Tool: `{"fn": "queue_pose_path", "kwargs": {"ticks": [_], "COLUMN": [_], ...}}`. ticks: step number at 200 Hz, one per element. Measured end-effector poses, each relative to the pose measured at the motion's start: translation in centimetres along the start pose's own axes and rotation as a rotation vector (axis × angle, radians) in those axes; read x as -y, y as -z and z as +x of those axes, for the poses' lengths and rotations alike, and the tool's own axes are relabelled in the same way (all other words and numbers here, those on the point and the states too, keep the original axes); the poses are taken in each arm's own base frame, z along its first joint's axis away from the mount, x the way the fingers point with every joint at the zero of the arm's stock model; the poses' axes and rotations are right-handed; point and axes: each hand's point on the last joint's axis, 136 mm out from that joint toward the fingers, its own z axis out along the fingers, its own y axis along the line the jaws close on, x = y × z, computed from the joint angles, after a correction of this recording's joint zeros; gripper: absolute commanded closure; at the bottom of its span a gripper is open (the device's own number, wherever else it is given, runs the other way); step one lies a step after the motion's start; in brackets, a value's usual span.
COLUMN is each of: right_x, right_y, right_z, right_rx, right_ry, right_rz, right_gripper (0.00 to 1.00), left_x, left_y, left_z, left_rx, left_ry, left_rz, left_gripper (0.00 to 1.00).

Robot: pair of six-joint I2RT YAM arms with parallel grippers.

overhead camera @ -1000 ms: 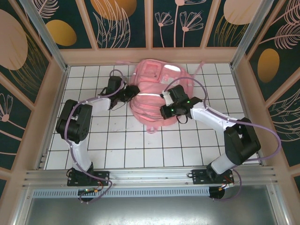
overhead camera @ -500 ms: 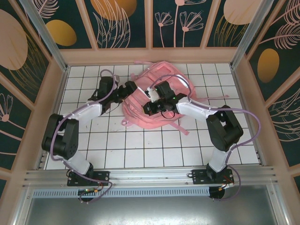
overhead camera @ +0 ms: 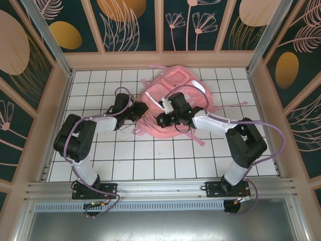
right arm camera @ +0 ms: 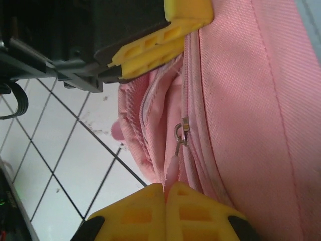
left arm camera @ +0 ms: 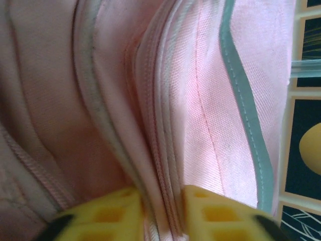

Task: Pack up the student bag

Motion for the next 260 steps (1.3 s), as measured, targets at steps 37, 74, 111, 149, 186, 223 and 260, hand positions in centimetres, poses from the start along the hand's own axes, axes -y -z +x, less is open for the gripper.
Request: {"fn": "queue_pose_path", "kwargs": {"ticks": [37, 74, 111, 149, 186, 223, 260], "right_x": [2.1, 4.7, 7.2, 9.3, 11.9, 12.4, 17.4], "right_y": [1.2, 2.3, 3.6, 5.6, 8.0, 10.1, 14.9], "right_z": [2.9, 4.9, 5.2, 4.8, 3.9, 1.0, -2.3], "right_rx": [-0.023, -0.065, -0.071, -0.054, -0.013, 0.098, 0.327], "right_ry": [-0.022, -0.061, -0.068, -0.061, -0.063, -0.071, -0.120], "right_rz": [0.117, 0.260, 0.415, 0.572, 0.724, 0.695, 0.817], "right_gripper": [1.00, 1.00, 1.00, 1.00, 1.00, 0.52, 0.51], "left_x": [0.8, 1.1, 1.6, 1.6, 1.6, 2.5, 6.2], "left_y": [-0.9, -0.8, -0.4, -0.3, 0.0, 1.6, 8.3], "left_z": [0.5, 0.1, -0.1, -0.1, -1.3, -3.7, -8.3], "left_rx": [-0.022, -0.012, -0.001, 0.001, 0.028, 0.108, 0.383], "left_ry": [-0.010, -0.043, -0.070, -0.084, -0.089, -0.135, -0.308], "left_rz": [0.037, 0.027, 0.020, 0.019, 0.007, -0.037, -0.128], "left_gripper": [1.00, 1.00, 1.00, 1.00, 0.84, 0.01, 0.01]}}
